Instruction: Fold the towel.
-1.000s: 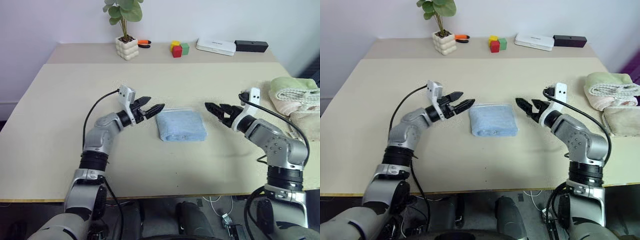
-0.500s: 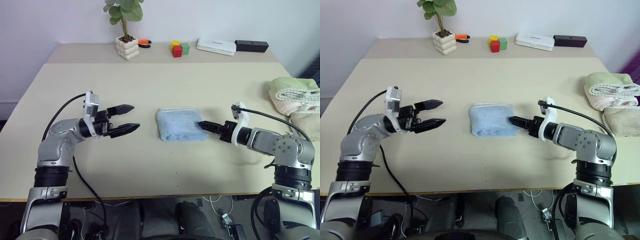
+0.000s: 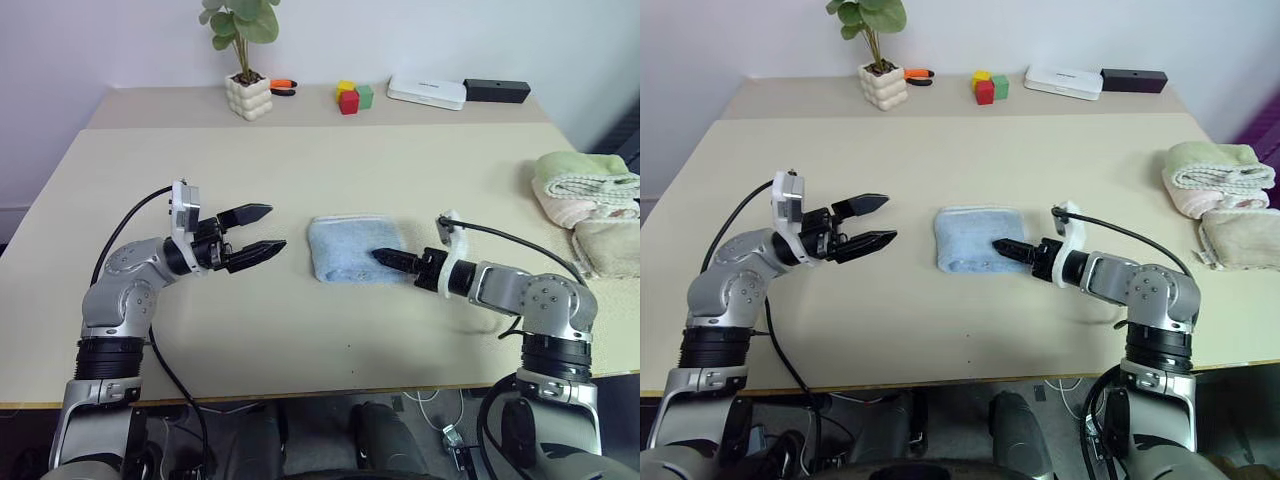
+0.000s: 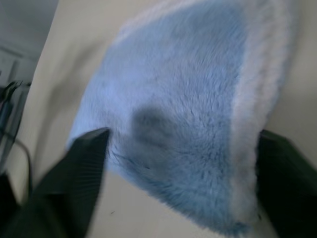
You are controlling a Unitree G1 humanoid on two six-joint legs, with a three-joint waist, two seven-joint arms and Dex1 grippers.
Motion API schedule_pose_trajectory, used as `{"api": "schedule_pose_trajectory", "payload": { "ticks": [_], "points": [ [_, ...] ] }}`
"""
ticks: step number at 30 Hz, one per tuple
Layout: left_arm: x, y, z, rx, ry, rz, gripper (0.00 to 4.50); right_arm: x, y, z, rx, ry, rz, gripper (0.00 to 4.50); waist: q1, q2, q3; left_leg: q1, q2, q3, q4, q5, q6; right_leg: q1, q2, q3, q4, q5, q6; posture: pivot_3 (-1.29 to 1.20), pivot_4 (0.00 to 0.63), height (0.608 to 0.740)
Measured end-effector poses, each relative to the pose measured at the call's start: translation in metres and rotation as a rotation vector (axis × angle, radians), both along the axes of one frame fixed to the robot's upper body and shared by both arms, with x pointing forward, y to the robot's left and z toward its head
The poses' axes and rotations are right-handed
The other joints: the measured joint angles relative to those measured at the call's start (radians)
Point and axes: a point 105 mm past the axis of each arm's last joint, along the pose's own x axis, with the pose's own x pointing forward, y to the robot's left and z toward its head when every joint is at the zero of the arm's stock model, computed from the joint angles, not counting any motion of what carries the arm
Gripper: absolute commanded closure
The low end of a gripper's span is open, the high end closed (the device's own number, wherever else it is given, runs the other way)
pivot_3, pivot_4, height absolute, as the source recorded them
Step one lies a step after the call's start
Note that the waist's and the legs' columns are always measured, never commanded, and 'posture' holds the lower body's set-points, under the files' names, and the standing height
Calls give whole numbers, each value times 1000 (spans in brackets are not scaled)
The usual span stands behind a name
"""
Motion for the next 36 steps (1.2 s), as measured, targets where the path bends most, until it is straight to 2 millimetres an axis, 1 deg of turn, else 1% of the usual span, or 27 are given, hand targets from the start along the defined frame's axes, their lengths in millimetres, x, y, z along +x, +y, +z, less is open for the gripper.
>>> {"api": "schedule_pose_trajectory", "payload": {
  "ticks": [1,2,3,5,11,15,16,18,19,21,23,25,26,28,29,31,32,34,36],
  "points": [
    [0,0,0,-1,0,1,0,-1,2,-1,3,4,6,2447,0,0,0,0,0,0,0,0,0,0,0,0,0,0,0,0,150,735],
    [0,0,0,-1,1,2,0,0,3,-1,3,5,7,2840,2,0,0,0,0,0,0,0,0,0,0,0,0,0,0,0,150,735],
    [0,0,0,-1,1,4,0,0,2,-2,1,5,5,3507,4,0,0,0,0,0,0,0,0,0,0,0,0,0,0,0,150,735],
    [1,0,0,-1,2,11,0,1,1,-4,-5,7,-5,4490,5,0,0,0,0,0,0,0,0,0,-1,0,0,0,0,0,150,735],
    [3,-1,1,-8,-1,21,0,6,-1,-5,9,0,-35,4490,4,0,0,0,0,0,0,0,0,0,-1,0,0,0,0,0,150,735],
    [4,-3,0,-17,0,23,0,13,-11,1,43,-30,-113,4490,6,0,0,-1,-1,0,0,0,0,0,-1,0,0,0,0,0,150,735],
    [4,-4,0,-22,-2,22,0,18,-16,5,63,-49,-153,4490,5,0,0,-1,-1,0,0,0,0,0,-1,0,0,0,0,0,150,735],
    [7,-8,1,-42,-11,20,0,28,-34,19,106,-109,-262,4490,8,0,0,-1,-1,0,1,0,0,0,-1,0,0,0,0,0,150,735],
    [9,-10,4,-50,-18,19,0,34,-49,31,124,-160,-337,4490,9,0,0,-2,-1,0,1,0,0,-1,-1,0,0,0,0,0,150,735],
    [12,-10,7,-52,-36,25,0,35,-70,43,122,-225,-428,4490,8,0,0,-2,-1,0,1,0,0,-1,-1,0,0,0,0,0,150,735],
    [16,-10,6,-50,-45,30,0,32,-89,47,98,-255,-517,4490,6,0,0,-2,-1,0,0,0,0,-1,-1,0,0,0,0,0,150,735],
    [18,-11,3,-47,-42,26,0,27,-107,45,75,-259,-596,4490,5,0,0,-2,-1,0,0,0,0,-2,-1,0,0,0,0,0,150,735],
    [21,-13,2,-51,-39,20,0,20,-118,44,63,-256,-640,4490,8,0,0,-2,-1,0,0,0,0,-2,-1,0,0,0,0,0,150,735],
    [28,-16,1,-64,-30,6,0,4,-133,44,48,-261,-710,4490,11,0,0,-4,-1,-1,0,0,0,-3,-1,-1,0,0,0,0,150,735],
    [31,-17,2,-67,-34,6,0,-2,-137,44,41,-264,-726,4490,9,0,0,-4,-1,-1,1,0,0,-3,-1,0,0,0,0,0,150,735],
    [38,-24,6,-81,-56,-8,0,-21,-142,43,23,-270,-780,4490,9,0,0,-4,-1,-1,1,0,0,-2,-1,0,0,0,0,0,150,735],
    [41,-28,7,-83,-64,-15,0,-27,-140,41,27,-269,-794,4490,6,0,0,-4,-1,-1,1,0,0,-2,-1,0,0,0,0,0,150,735],
    [44,-41,8,-100,-76,-48,0,-42,-137,34,-7,-260,-832,4490,6,1,0,-4,-1,-1,1,0,0,-3,-1,0,0,0,0,0,150,735],
    [46,-47,7,-105,-78,-68,0,-53,-138,29,-47,-247,-861,4490,3,1,0,-4,-1,-1,1,0,0,-3,-1,0,0,0,0,0,150,735]
  ]
}}
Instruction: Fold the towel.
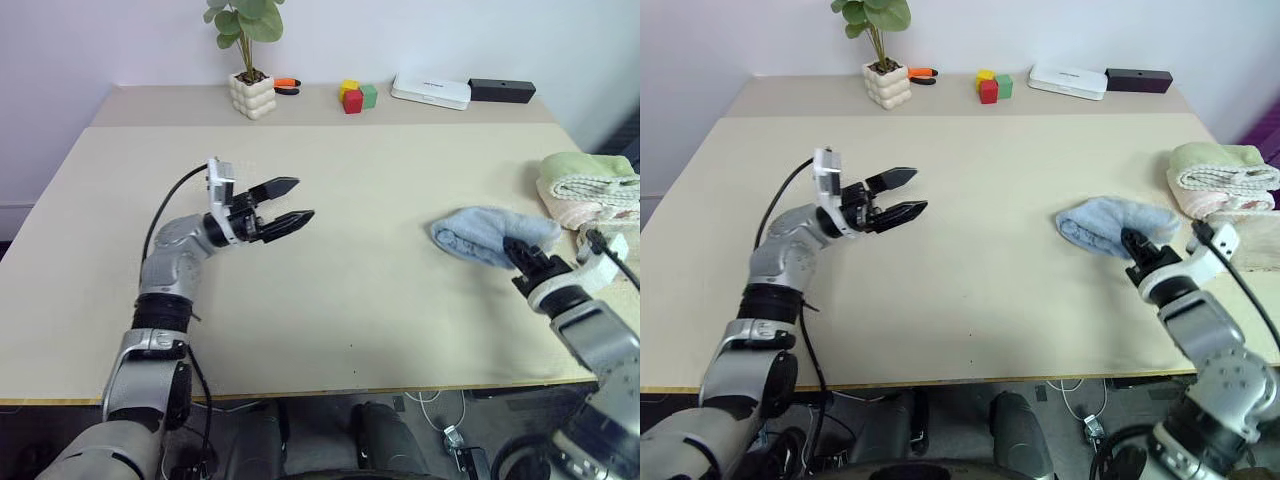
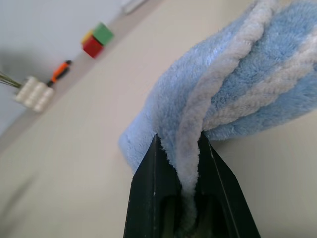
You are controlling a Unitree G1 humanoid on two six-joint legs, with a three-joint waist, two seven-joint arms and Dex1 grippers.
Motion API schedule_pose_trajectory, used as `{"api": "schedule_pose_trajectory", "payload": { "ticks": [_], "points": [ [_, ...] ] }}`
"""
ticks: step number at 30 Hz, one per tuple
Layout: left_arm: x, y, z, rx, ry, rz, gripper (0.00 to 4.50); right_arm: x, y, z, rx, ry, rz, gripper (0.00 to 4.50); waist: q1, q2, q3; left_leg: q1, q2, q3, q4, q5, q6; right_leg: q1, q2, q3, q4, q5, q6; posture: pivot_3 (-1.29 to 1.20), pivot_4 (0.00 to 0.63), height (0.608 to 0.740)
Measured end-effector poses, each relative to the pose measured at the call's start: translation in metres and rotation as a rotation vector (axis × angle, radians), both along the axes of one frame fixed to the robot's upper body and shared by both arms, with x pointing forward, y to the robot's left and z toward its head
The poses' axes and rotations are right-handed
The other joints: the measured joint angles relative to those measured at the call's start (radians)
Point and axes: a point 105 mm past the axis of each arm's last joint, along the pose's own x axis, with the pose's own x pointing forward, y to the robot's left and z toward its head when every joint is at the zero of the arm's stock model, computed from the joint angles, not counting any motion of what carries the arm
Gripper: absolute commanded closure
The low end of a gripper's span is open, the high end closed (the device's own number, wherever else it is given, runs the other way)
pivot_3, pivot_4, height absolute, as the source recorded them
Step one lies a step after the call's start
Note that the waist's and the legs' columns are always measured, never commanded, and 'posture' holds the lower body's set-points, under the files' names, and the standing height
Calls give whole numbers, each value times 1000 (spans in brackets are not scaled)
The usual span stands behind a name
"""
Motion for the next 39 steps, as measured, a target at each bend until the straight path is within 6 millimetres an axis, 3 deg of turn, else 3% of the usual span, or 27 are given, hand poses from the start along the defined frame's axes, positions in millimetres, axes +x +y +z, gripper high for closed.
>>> {"api": "schedule_pose_trajectory", "payload": {
  "ticks": [6,9,12,18,23,26,29,33,39],
  "points": [
    [-4,-9,-14,84,-17,-99,0,-22,7,-9,65,-10,-123,4490,-1,0,0,0,0,0,0,0,0,0,1,0,0,0,0,0,150,735],
    [-11,-2,-26,164,1,-165,0,-27,16,-12,116,-31,-198,4490,-3,0,0,0,1,-1,0,0,0,-1,1,0,1,0,0,0,150,735],
    [-13,10,-28,214,3,-190,0,-26,30,-23,176,-11,-234,4490,-3,1,0,-1,1,-1,0,0,0,-1,1,0,1,0,0,0,150,735],
    [-15,9,-31,255,-13,-213,0,-21,53,-21,166,-17,-196,4490,2,1,0,-2,0,-1,2,0,0,-1,0,0,0,0,-1,0,150,735],
    [-21,9,-37,256,-9,-216,0,-23,51,-29,161,6,-224,4490,-1,1,0,-2,0,-1,1,0,0,-2,0,0,1,0,-1,0,150,735],
    [-23,8,-39,257,2,-208,0,-22,43,-37,173,25,-261,3535,0,1,0,-2,0,-1,2,0,0,-2,0,0,1,0,-1,0,150,735],
    [-23,9,-39,257,0,-194,0,-21,34,-40,172,31,-283,2140,2,1,0,-2,0,-1,2,0,0,-1,0,0,1,0,-1,0,150,735],
    [-23,7,-37,251,-3,-183,0,-15,30,-29,107,0,-268,32,1,1,0,-2,0,-1,2,0,0,-2,0,0,1,0,-1,0,150,735],
    [-22,9,-40,242,10,-156,0,-25,-17,-7,-93,-72,-403,32,2,1,0,-2,0,-1,2,0,0,-1,0,0,1,0,-1,0,150,735]
  ]
}}
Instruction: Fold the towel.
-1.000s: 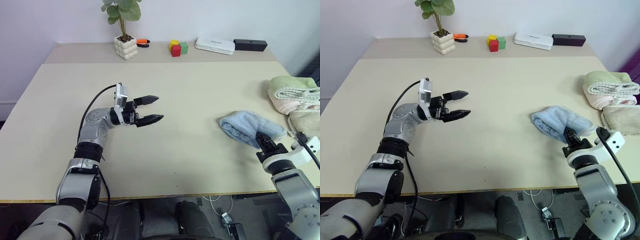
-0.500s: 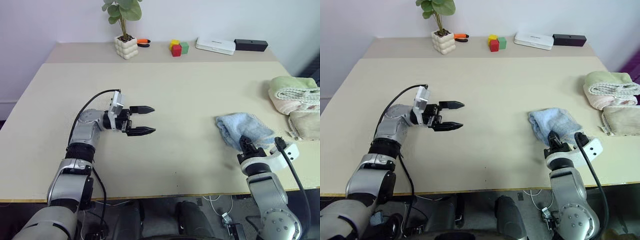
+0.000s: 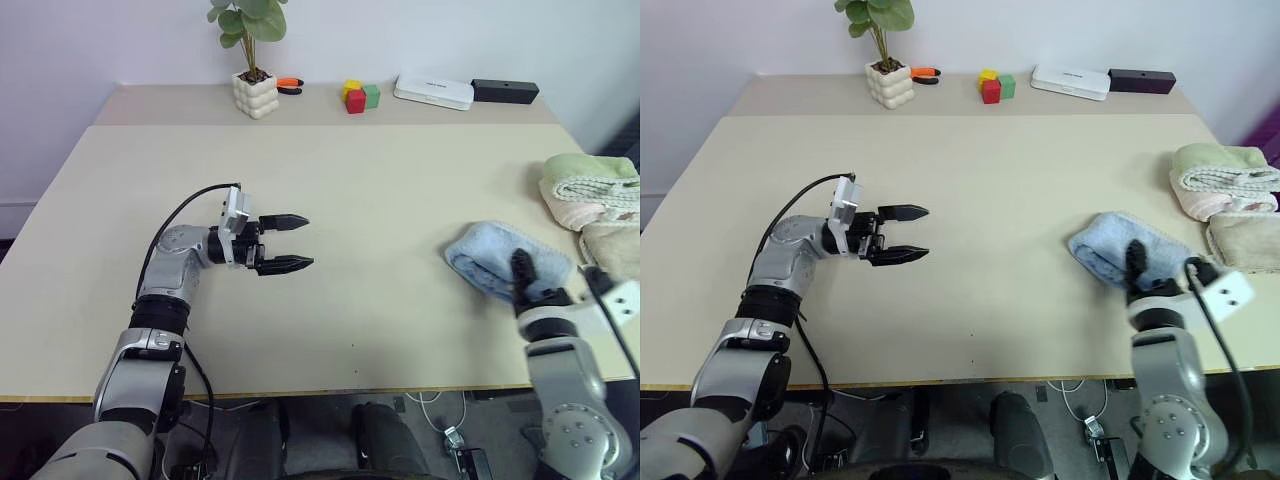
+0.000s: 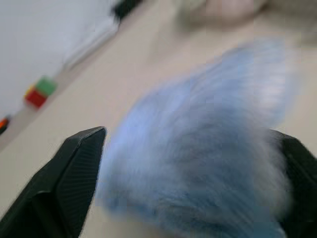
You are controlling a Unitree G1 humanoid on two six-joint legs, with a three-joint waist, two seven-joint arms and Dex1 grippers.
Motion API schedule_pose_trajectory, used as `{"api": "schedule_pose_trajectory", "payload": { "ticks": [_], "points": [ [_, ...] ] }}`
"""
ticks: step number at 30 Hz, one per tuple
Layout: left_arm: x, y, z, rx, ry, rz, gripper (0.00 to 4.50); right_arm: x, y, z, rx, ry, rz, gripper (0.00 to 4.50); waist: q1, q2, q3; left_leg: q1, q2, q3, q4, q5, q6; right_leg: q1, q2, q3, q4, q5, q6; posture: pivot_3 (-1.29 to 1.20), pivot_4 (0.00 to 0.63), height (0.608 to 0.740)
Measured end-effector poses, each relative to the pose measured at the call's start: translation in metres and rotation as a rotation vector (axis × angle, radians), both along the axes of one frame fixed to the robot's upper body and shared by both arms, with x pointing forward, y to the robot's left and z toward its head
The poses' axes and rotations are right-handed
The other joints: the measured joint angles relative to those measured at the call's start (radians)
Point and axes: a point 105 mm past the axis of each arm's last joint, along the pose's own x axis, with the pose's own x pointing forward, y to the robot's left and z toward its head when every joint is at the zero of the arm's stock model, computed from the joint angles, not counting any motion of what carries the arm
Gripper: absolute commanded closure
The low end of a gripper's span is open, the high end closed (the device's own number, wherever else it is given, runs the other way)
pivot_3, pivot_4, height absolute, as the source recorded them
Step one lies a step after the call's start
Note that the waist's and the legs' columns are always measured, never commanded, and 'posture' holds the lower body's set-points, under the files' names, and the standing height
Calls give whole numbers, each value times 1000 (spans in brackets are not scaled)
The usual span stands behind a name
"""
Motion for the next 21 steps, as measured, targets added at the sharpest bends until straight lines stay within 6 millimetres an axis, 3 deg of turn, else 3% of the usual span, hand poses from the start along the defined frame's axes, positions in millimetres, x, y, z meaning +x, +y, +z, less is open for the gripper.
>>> {"api": "schedule_pose_trajectory", "payload": {
  "ticks": [10,14,18,21],
  "points": [
    [2,-2,1,-19,6,16,0,0,-2,-8,-75,64,-4,32,2,0,0,0,0,0,0,0,0,0,0,0,1,0,0,0,150,735],
    [2,-1,1,-22,3,19,0,1,-16,16,-284,67,-2,32,1,0,0,1,-1,0,1,0,0,0,0,0,1,0,0,0,150,735],
    [4,1,2,-23,-12,39,0,28,19,60,-535,-93,224,32,-7,0,0,1,0,0,0,0,0,0,2,1,1,0,0,0,150,735],
    [5,7,5,-11,-30,65,0,44,81,86,-617,-284,546,32,-4,0,0,2,1,-1,0,0,0,0,3,1,3,0,1,0,150,735]
  ]
}}
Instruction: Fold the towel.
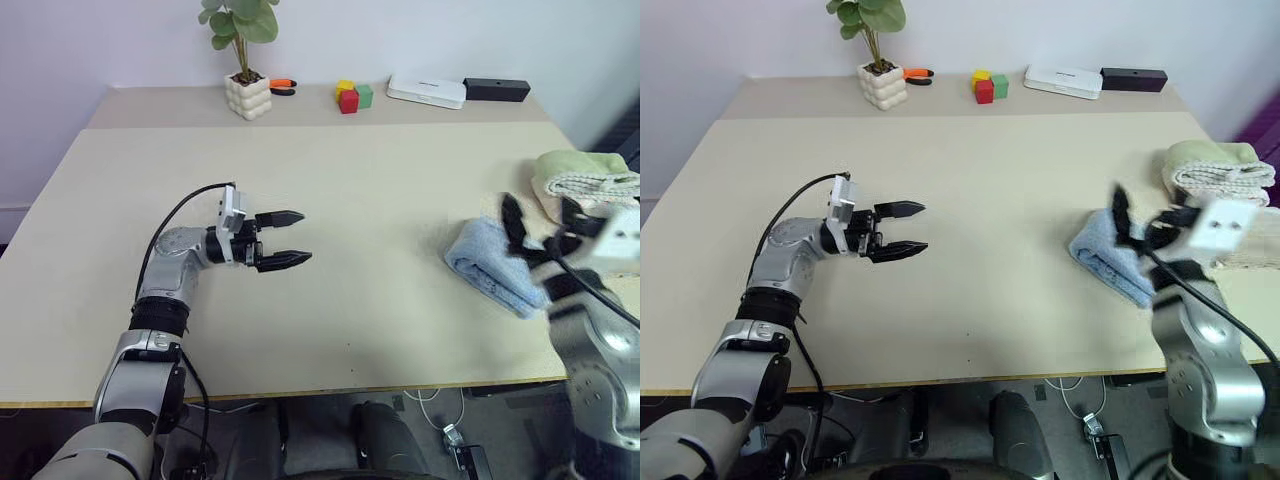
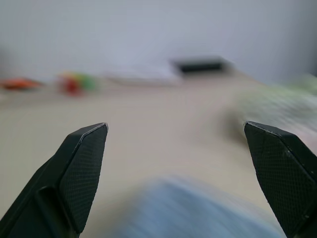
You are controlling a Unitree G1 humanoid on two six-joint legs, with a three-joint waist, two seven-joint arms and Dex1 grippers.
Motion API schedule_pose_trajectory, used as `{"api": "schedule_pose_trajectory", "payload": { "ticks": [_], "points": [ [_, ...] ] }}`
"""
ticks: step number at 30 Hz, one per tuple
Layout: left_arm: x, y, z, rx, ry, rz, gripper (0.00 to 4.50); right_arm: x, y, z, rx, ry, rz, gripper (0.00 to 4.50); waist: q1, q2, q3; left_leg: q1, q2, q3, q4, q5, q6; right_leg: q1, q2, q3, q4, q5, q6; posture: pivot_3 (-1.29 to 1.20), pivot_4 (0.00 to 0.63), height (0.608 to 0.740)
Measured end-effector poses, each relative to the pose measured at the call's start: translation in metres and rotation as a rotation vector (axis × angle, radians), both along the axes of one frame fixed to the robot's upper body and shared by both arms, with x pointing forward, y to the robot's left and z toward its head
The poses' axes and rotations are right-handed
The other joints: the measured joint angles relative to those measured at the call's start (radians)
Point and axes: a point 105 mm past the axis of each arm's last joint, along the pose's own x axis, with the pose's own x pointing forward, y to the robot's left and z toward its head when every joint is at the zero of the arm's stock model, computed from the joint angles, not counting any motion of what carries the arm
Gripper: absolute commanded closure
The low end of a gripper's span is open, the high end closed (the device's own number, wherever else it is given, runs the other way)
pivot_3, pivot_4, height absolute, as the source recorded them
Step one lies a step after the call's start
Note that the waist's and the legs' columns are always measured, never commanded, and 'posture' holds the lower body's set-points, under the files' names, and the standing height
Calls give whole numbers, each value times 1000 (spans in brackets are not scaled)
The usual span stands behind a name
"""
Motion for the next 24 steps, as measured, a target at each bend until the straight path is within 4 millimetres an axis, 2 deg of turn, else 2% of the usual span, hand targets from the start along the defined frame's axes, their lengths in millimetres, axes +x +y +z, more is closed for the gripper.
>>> {"api": "schedule_pose_trajectory", "payload": {
  "ticks": [3,5,9,12,14,19,21,24],
  "points": [
    [-3,19,4,34,-31,57,0,-1,50,0,-87,-23,324,32,5,0,0,0,0,0,0,0,0,0,0,0,0,-1,1,0,150,735],
    [-5,34,5,57,-43,111,0,-3,66,-16,-130,22,497,32,9,0,0,0,0,0,1,0,0,1,-1,0,0,-1,1,0,150,735],
    [-17,60,6,83,-44,209,0,-18,85,-43,-266,110,822,32,7,-1,0,0,-1,2,3,0,0,2,-3,1,1,-1,1,0,150,735],
    [-33,73,1,97,-18,262,0,-20,79,-56,-375,173,963,32,6,-1,0,1,-1,2,3,0,0,2,-3,1,2,-1,1,0,150,735],
    [-44,74,-5,97,9,276,0,-14,76,-56,-396,181,1000,32,6,-1,1,1,0,2,4,0,0,1,-3,1,5,-1,1,0,150,735],
    [-69,67,-20,101,66,294,0,-1,75,-52,-444,166,992,32,8,-1,1,3,0,2,3,0,0,1,-3,1,6,-1,1,0,150,735],
    [-75,67,-27,102,97,303,0,-1,75,-54,-449,174,997,32,9,-1,1,3,-1,2,3,0,0,1,-3,1,6,-1,1,0,150,735],
    [-75,65,-25,88,92,305,0,0,76,-55,-455,173,987,32,10,-1,1,3,-1,2,4,0,-1,1,-4,1,6,-2,0,0,150,735]
  ]
}}
